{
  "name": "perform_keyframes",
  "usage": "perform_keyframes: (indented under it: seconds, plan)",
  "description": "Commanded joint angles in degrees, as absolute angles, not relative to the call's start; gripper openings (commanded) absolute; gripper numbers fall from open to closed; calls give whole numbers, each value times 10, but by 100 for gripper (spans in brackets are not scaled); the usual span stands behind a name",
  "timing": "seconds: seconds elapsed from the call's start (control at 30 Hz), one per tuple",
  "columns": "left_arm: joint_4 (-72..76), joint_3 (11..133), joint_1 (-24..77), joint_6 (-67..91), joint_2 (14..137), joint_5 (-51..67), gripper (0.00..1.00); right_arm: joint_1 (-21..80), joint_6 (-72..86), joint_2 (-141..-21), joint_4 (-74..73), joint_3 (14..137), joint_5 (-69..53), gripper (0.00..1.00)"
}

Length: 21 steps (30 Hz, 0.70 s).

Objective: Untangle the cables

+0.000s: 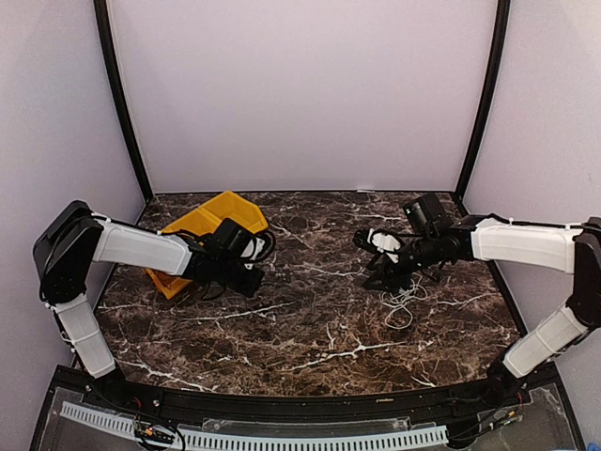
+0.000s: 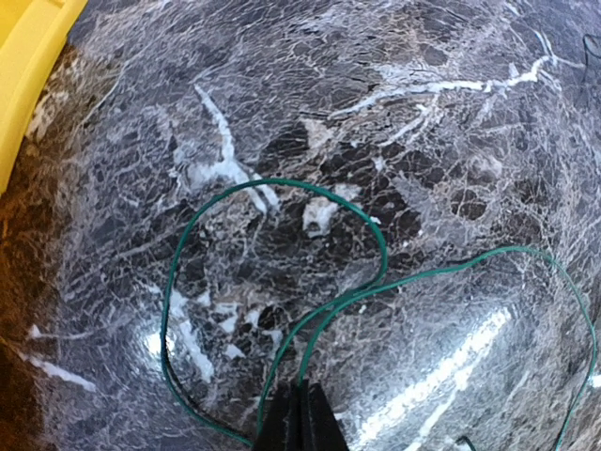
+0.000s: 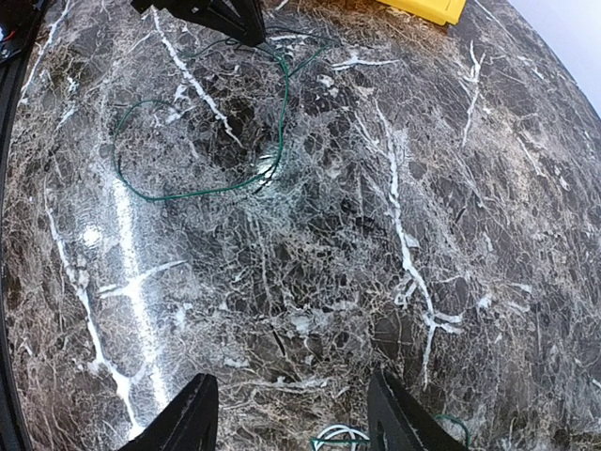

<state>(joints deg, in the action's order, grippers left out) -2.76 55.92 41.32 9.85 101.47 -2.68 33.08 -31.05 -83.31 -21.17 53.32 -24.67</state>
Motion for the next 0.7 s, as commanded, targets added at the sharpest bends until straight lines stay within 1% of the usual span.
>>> perform_keyframes:
  seconds: [0.0,0.23,0.5,0.67]
  plan:
    - [-69,588,415,85,992,-38,0,324,-310,-815,-179,517,-256,56]
    - [-146,640,409,66,894,-78,0,322,-314,-815,-173,512,-250,56]
    - [-200,717,328,47,801,-77,0,322,-317,-815,-171,509,-241,56]
    - [-218,740,291,9,776,-115,0,322,-319,-813,-170,507,-238,56]
